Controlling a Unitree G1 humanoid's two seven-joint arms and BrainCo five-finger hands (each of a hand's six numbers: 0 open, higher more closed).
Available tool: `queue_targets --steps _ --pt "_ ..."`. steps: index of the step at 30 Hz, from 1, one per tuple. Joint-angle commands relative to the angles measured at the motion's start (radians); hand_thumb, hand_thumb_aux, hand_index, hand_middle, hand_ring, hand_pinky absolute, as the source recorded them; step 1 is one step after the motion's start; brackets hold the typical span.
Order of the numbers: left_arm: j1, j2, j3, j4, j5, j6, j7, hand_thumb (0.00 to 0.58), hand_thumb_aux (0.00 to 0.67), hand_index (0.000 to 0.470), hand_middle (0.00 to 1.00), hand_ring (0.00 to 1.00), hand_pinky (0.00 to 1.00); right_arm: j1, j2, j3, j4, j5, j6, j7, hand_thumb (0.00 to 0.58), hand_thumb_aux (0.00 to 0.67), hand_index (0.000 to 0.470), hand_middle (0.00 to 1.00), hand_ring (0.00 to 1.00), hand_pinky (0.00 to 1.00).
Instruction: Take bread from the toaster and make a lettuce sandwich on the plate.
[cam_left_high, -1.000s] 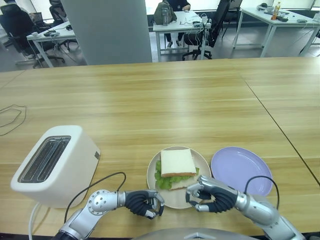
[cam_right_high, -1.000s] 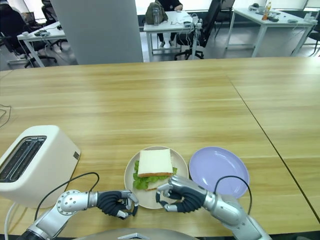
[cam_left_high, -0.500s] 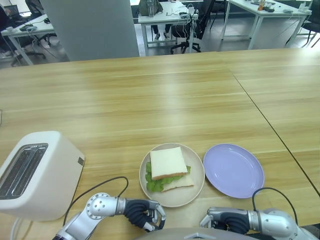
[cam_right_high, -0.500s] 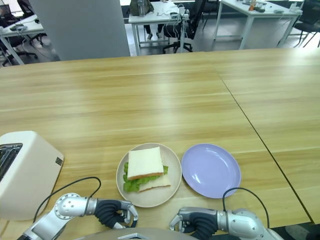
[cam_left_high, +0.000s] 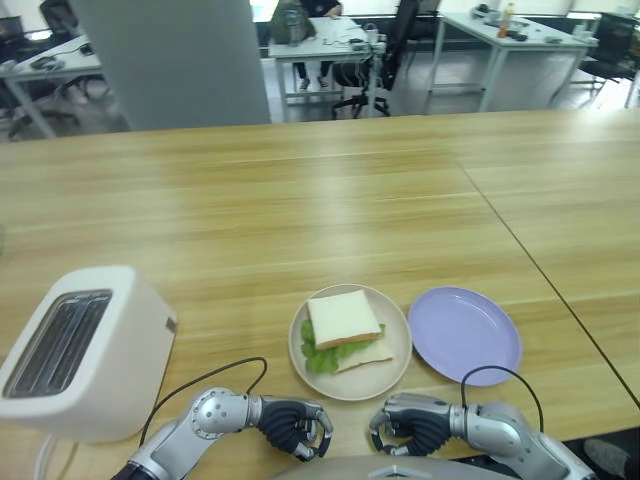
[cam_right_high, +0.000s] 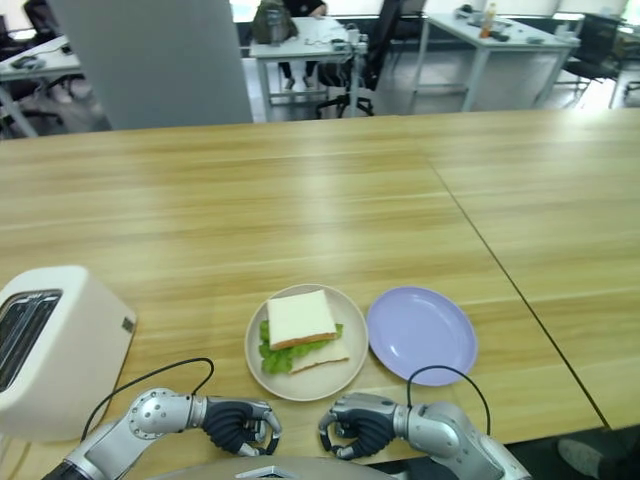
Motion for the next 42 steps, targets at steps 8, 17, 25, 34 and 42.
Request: queue_targets --steps 8,17,25,34,42 --pt "-0.200 -0.121 -0.055 0.306 0.312 0.042 0.308 0.580 0.670 0.460 1.00 1.00 1.00 -0.243 0.126 0.030 0.283 -0.246 0.076 -0.253 0.580 0.670 0.460 1.00 1.00 1.00" --pt "-0.424 -0.165 -0.015 0.468 0.480 0.103 0.652 0.580 0.670 0.460 1.00 1.00 1.00 -0.509 0.266 0.071 0.575 -0.376 0.111 -0.571 0.580 0.670 0.460 1.00 1.00 1.00" --pt "-0.439 -0.163 0.072 0.426 0.371 0.045 0.736 0.580 0.670 0.460 1.00 1.00 1.00 -0.547 0.250 0.036 0.552 -0.317 0.061 -0.662 0.580 0.670 0.460 1.00 1.00 1.00" --pt "-0.163 -0.223 0.240 0.004 -0.331 0.007 0.409 0.470 0.378 0.260 0.69 0.69 0.69 -0.262 0.148 -0.173 0.050 0.344 -0.009 -0.356 0.580 0.670 0.460 1.00 1.00 1.00" --pt "-0.087 -0.355 0.384 -0.185 -0.731 0.168 0.366 0.000 0.000 0.000 0.00 0.00 0.00 -0.084 0.183 -0.315 -0.250 0.865 0.131 -0.198 0.000 0.000 0.000 0.00 0.00 0.00"
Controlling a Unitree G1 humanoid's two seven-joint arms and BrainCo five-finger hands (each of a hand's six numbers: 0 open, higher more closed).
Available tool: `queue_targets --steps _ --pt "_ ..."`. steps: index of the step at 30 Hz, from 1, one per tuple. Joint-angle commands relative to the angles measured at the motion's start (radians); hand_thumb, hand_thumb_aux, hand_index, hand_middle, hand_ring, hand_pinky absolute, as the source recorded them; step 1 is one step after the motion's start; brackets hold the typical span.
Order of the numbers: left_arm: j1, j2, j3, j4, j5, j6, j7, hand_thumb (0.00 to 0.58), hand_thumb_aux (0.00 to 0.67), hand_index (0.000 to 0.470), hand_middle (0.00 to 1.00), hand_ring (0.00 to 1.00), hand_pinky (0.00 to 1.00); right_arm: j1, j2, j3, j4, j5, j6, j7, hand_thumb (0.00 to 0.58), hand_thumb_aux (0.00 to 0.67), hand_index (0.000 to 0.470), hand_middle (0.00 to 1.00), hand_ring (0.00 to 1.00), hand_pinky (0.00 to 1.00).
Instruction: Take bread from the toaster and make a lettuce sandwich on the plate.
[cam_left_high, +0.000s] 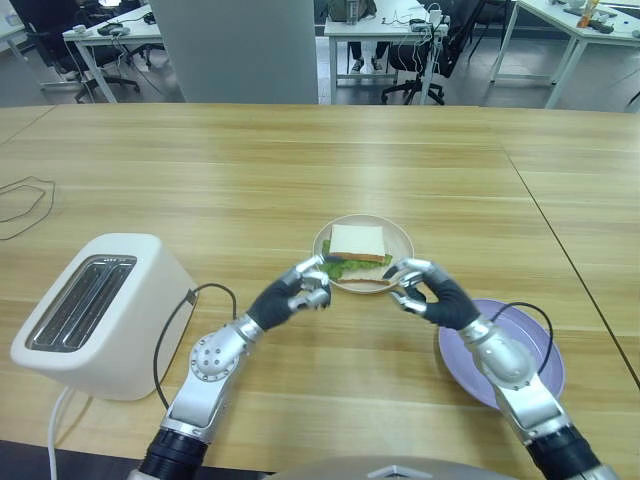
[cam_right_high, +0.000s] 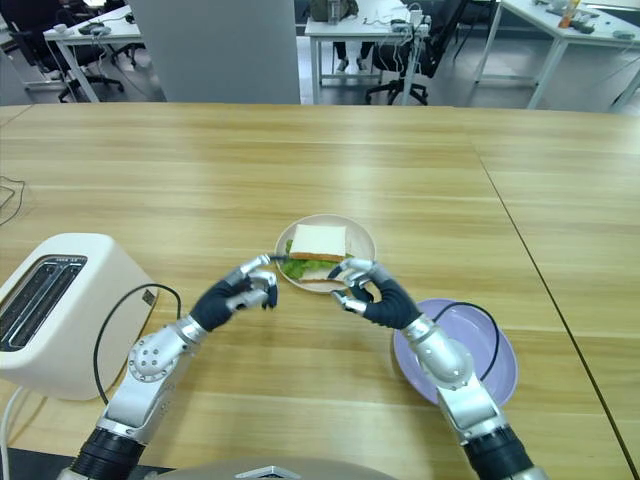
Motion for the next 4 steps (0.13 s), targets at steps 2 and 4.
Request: queue_targets --steps 2,4 --pt "0.017 -0.075 0.080 -0.015 -0.123 0.090 0.028 0.000 0.000 0.000 0.00 0.00 0.00 0.044 0.053 -0.094 -0.046 0.173 0.070 0.041 0.000 0.000 0.000 0.00 0.00 0.00" --pt "0.013 -0.110 0.102 0.001 -0.107 0.096 0.057 0.000 0.000 0.000 0.00 0.00 0.00 0.049 0.094 -0.141 -0.030 0.196 0.073 0.030 0.000 0.000 0.000 0.00 0.00 0.00"
